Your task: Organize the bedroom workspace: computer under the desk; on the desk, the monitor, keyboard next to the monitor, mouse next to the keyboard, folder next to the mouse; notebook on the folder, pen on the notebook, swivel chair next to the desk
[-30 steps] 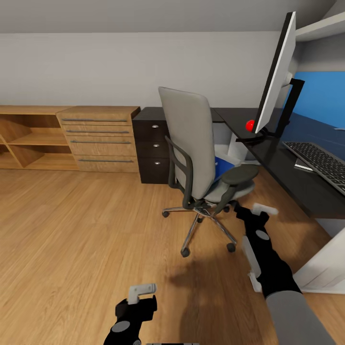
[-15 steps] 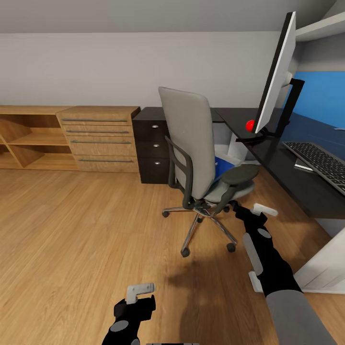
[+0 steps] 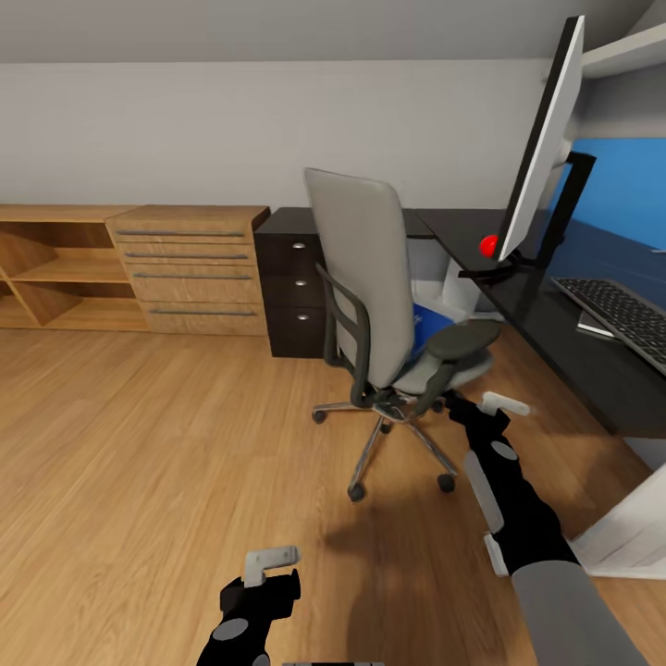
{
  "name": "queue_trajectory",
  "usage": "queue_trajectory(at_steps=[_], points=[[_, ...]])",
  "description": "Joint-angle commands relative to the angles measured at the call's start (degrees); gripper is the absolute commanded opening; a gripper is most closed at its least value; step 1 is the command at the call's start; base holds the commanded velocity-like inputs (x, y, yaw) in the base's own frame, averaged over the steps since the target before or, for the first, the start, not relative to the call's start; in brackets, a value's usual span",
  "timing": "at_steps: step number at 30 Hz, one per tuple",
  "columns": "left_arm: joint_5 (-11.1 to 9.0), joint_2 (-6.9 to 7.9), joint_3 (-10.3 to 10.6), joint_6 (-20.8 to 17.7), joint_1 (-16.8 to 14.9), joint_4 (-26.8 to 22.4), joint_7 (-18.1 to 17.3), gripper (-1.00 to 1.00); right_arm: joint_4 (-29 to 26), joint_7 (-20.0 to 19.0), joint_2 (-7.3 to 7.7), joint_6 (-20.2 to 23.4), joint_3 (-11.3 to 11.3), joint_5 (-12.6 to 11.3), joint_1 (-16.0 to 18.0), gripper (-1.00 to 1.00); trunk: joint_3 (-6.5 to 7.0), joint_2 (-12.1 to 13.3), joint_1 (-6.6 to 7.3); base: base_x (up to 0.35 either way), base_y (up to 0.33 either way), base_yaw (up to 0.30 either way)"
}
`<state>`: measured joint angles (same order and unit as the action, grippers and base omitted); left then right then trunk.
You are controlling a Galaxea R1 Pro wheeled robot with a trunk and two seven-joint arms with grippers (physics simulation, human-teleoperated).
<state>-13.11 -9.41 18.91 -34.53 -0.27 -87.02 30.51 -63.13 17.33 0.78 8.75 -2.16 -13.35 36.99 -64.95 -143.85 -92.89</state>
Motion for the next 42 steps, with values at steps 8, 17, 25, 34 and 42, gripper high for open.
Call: queue_trajectory(at_steps=[8, 17, 25, 34, 42], points=[[-0.6, 0.01, 0.1, -0.1, 0.0, -0.1, 0.6, 1.00, -0.1, 0.4, 0.02, 0.2, 0.6, -0.4, 0.0, 1.00, -0.05, 0.0, 0.00, 0.016, 0.000, 0.000], [-0.6, 0.01, 0.1, -0.1, 0.0, 0.0, 0.6, 1.00, -0.1, 0.4, 0.02, 0.2, 0.7, -0.4, 0.0, 1.00, -0.05, 0.0, 0.00, 0.001, 0.000, 0.156], [-0.6, 0.01, 0.0, -0.1, 0.0, 0.0, 0.6, 1.00, 0.0, 0.4, 0.00, -0.7, 1.9, -0.4, -0.1, 1.00, -0.05, 0.0, 0.00, 0.000, 0.000, 0.268], [-0.6, 0.01, 0.0, -0.1, 0.0, 0.0, 0.6, 1.00, 0.0, 0.4, 0.02, -1.0, 3.1, -0.4, -0.1, 1.00, -0.05, 0.0, 0.00, 0.000, 0.000, 0.274], [-0.6, 0.01, 0.0, -0.1, 0.0, 0.0, 0.6, 1.00, 0.0, 0.4, 0.02, -1.0, 3.2, -0.4, -0.1, 1.00, -0.05, 0.0, 0.00, 0.000, 0.000, 0.274]])
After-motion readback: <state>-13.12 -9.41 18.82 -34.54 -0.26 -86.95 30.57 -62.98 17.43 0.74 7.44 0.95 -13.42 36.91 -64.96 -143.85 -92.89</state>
